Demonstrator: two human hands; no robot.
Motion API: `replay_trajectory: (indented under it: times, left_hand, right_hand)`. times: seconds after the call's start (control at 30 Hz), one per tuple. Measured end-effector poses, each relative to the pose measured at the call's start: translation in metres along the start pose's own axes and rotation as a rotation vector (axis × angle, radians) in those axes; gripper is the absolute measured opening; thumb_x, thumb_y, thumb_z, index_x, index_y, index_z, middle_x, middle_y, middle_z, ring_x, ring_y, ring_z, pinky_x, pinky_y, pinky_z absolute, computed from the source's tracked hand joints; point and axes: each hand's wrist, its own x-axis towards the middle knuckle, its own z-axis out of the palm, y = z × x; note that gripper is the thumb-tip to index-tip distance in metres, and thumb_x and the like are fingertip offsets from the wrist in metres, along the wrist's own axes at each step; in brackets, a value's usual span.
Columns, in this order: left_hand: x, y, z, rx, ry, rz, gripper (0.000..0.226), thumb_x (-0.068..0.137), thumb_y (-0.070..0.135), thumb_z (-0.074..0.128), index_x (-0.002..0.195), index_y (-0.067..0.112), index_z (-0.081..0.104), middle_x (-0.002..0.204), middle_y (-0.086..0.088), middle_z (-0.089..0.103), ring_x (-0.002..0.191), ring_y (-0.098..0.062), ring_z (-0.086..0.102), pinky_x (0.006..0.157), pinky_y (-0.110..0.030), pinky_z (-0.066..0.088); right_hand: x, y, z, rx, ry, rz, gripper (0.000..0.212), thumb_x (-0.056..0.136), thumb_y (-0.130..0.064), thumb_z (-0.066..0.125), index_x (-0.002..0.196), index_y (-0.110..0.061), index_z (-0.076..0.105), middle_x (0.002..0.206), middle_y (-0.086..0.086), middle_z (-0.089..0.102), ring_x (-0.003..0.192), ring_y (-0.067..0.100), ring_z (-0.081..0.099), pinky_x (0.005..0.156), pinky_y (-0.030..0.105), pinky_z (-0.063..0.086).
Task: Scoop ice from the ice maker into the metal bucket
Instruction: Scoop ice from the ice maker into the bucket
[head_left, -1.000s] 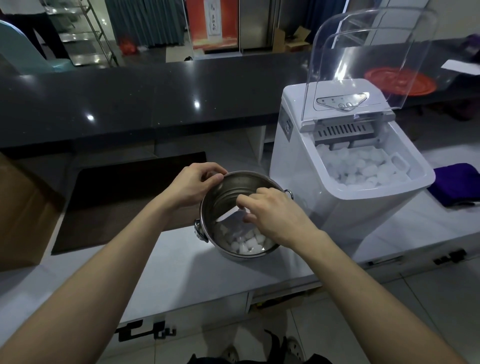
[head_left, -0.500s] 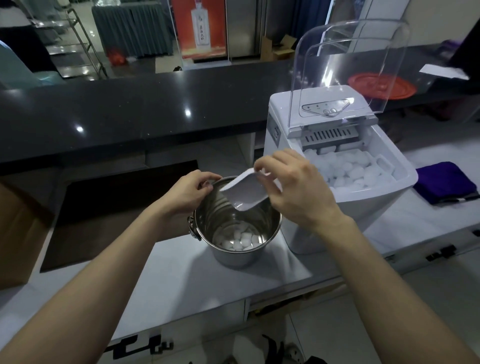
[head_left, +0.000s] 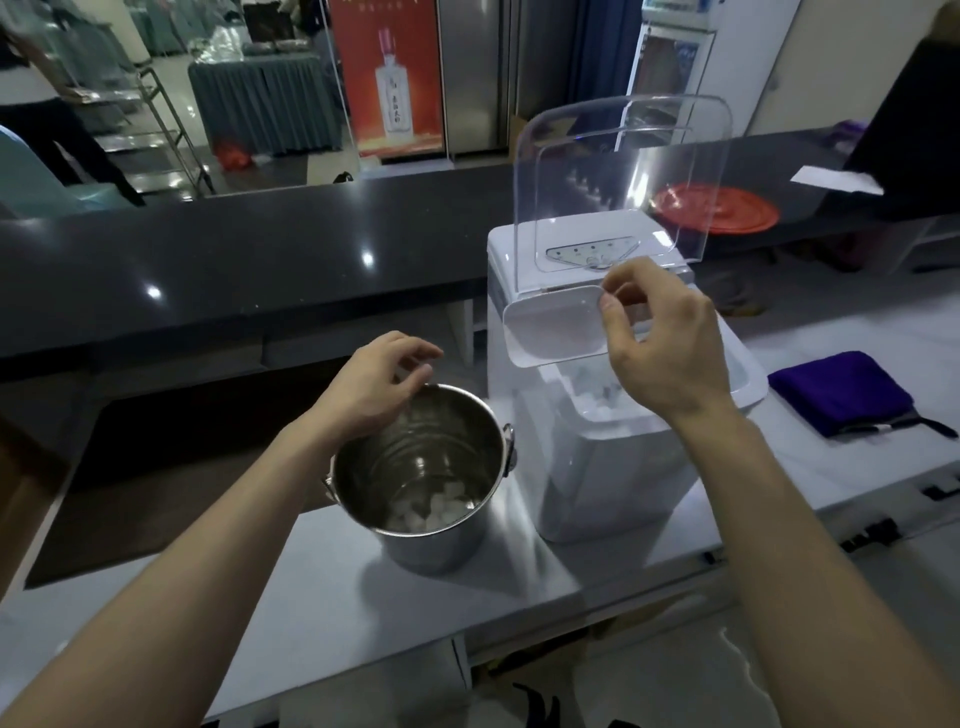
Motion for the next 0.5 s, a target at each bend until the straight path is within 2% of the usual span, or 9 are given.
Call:
replay_trajectory:
  times: [0.2, 0.3, 0.37, 0.5]
  left_hand:
    - [0.029, 0.059, 0.023, -0.119, 0.142, 0.074, 0.019, 0.109, 0.022, 0.059, 0.123, 0.03, 0.07, 0.119, 0.014, 0.066, 0.11, -0.005, 0.065, 0.097, -0.031, 0.056]
    - [0.036, 0.085, 0.038, -0.202, 0.232, 0.051, 0.013, 0.11, 0.028, 0.058, 0.121, 0.029, 0.064, 0.125, 0.007, 0.063, 0.112, -0.007, 0.064, 0.097, -0.032, 0.057]
    - [0.038, 0.096, 0.049, -0.232, 0.26, 0.05, 0.02, 0.111, 0.033, 0.055, 0.13, 0.033, 0.062, 0.136, 0.006, 0.056, 0.12, -0.009, 0.062, 0.101, -0.033, 0.057]
    - [0.044, 0.104, 0.063, -0.221, 0.27, 0.055, 0.041, 0.112, 0.046, 0.05, 0.153, 0.049, 0.047, 0.156, 0.009, 0.04, 0.143, -0.014, 0.049, 0.115, -0.047, 0.051]
  right_hand:
    - [0.015, 0.053, -0.029, -0.104, -0.064, -0.042, 0.003, 0.099, -0.018, 0.065, 0.1, -0.02, 0.064, 0.092, -0.005, 0.068, 0.081, 0.014, 0.066, 0.076, 0.038, 0.059]
    - [0.02, 0.079, -0.042, -0.109, -0.102, -0.065, 0.003, 0.099, -0.017, 0.066, 0.099, -0.02, 0.065, 0.091, -0.007, 0.066, 0.078, 0.012, 0.067, 0.072, 0.023, 0.055]
    - [0.023, 0.097, -0.049, -0.114, -0.124, -0.092, 0.004, 0.099, -0.015, 0.067, 0.098, -0.019, 0.066, 0.089, -0.008, 0.064, 0.076, 0.011, 0.065, 0.07, 0.014, 0.046]
    - [0.026, 0.123, -0.053, -0.143, -0.128, -0.159, 0.004, 0.098, -0.014, 0.071, 0.099, -0.017, 0.069, 0.086, -0.005, 0.062, 0.079, 0.01, 0.057, 0.074, 0.022, 0.041]
